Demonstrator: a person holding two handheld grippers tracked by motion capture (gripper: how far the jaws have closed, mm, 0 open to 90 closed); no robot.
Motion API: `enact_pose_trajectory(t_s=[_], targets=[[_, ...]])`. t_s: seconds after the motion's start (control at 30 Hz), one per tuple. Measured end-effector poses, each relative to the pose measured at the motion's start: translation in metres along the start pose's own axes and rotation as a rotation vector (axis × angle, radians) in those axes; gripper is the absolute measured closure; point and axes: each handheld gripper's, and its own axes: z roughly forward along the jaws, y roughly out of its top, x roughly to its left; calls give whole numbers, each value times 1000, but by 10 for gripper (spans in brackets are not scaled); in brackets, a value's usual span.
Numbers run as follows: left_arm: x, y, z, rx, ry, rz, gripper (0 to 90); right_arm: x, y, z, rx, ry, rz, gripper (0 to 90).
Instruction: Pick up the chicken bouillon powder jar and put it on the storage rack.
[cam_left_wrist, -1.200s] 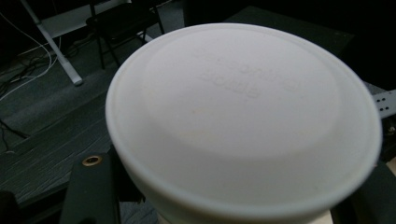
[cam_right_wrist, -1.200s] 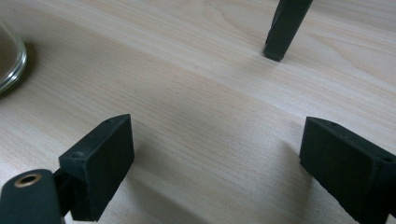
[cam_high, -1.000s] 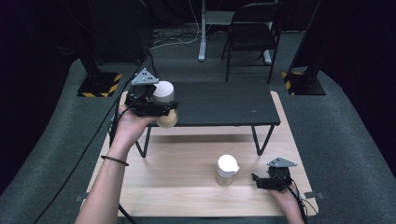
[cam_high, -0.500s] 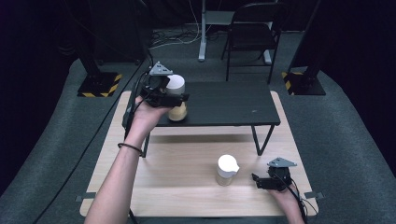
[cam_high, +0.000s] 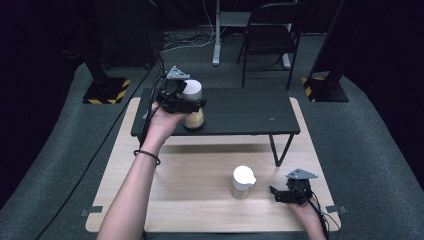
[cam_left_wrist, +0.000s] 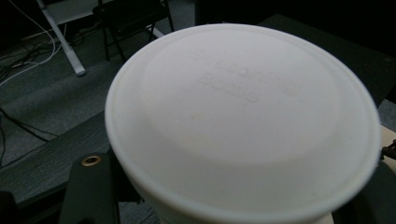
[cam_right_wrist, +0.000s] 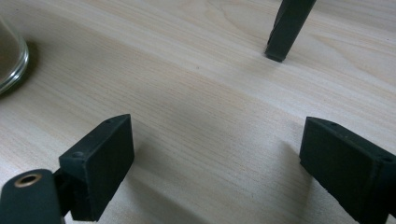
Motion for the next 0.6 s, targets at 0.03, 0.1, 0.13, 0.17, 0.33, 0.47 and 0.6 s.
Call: enact_pose_trajectory(t_s=[0.03, 0.1, 0.13, 0.17, 0.33, 0.47, 0.6], targets=[[0, 0, 0, 0, 0, 0, 337, 0, 0, 0, 0, 0, 0, 91], [0, -2, -2, -8, 3, 0, 329, 0, 0, 0, 0, 0, 0, 91], [0, -3, -3, -16, 3, -1, 318, 0, 0, 0, 0, 0, 0, 91], [0, -3, -3, -16, 3, -1, 305, 0, 0, 0, 0, 0, 0, 91], [-7, -8, -10, -55, 15, 19, 188, 0, 0, 0, 0, 0, 0, 91], [-7, -15, -19, -68, 10, 17, 161, 0, 0, 0, 0, 0, 1, 91], [-3, -24, -30, -89, 5, 6, 151, 0, 0, 0, 0, -1, 1, 91]])
